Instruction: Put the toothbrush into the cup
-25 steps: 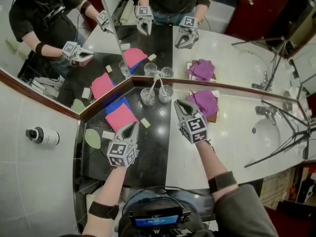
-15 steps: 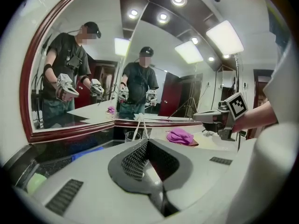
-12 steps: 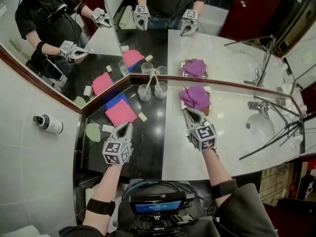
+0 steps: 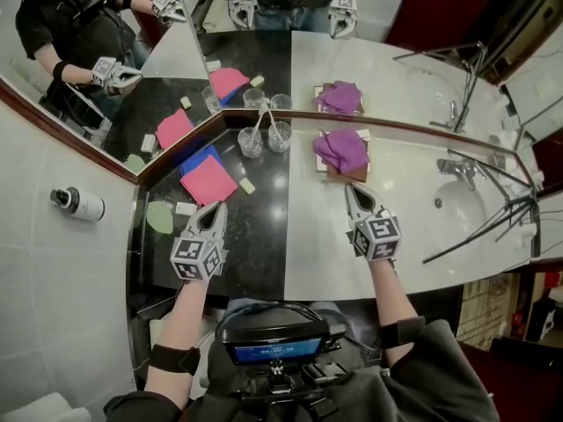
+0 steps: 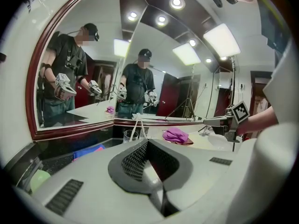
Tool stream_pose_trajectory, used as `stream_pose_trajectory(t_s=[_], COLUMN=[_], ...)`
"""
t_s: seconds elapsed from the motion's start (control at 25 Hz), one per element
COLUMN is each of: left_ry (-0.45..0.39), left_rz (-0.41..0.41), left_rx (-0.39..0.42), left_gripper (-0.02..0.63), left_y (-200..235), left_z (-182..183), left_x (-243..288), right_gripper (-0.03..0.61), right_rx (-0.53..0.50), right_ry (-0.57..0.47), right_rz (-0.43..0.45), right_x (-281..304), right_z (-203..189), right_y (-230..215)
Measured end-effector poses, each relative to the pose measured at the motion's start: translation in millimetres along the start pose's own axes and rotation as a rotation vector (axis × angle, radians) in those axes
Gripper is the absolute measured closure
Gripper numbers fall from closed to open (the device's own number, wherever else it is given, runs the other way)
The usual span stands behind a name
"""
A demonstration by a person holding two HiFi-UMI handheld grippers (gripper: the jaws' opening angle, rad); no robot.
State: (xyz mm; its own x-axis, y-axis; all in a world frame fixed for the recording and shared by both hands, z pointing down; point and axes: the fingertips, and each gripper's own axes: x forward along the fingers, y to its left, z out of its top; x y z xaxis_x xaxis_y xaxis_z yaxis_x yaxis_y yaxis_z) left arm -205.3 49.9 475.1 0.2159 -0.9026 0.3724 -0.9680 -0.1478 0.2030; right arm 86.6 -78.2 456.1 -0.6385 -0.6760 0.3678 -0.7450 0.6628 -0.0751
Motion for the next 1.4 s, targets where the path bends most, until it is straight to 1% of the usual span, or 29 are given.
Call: stream_pose_trajectory(t_s=[0.12, 0.28, 0.6, 0.76, 0.92, 1.04, 1.16, 1.2, 1.4], left_ry=[0.005, 0.012, -0.006, 0.015, 0.042, 0.054, 0.063, 0.068, 0.086], left_rz=[-0.008, 0.004, 0.025, 0.025, 0.017, 0.001, -0.018, -0.025, -0.059], left_rx=[-0.004, -0.017, -0.033, -0.018, -0.022, -0.016, -0.003, 0.001, 0.034], left_gripper=[0.613, 0.613, 0.614, 0.614, 0.614, 0.580, 0.570, 0.549, 0.500], left_y=[-3.6, -3.8, -0.6, -1.9, 0.0, 0.9, 5.6, 7.6, 19.1], left_z=[-3.9, -9.9, -6.8, -10.3, -13.3, -11.1, -4.0, -1.2, 16.1], left_x=[-0.5, -2.4, -3.7, 1.2, 12.3, 26.8, 46.3, 53.9, 97.4], right_gripper=[0.560, 0.560, 0.560, 0.560, 0.560, 0.560, 0.560, 0.560, 0.560], right_rx=[0.023, 0.033, 0.064, 0.075, 0.056, 0.044, 0.053, 0.056, 0.076], right_ry=[0.007, 0.015, 0.026, 0.033, 0.037, 0.045, 0.058, 0.064, 0.082], right_rz=[-0.021, -0.027, -0.040, -0.029, -0.025, -0.023, -0.022, -0.023, -0.019], right_x=[-4.3, -6.9, -9.8, -9.3, -8.6, -8.7, -9.1, -9.6, -13.7], right_z=[-8.6, -15.6, -29.7, -29.9, -29.4, -30.3, -35.7, -38.0, -49.2], right_y=[-8.8, -12.5, -18.8, -15.5, -13.0, -10.8, -6.8, -5.3, 0.8])
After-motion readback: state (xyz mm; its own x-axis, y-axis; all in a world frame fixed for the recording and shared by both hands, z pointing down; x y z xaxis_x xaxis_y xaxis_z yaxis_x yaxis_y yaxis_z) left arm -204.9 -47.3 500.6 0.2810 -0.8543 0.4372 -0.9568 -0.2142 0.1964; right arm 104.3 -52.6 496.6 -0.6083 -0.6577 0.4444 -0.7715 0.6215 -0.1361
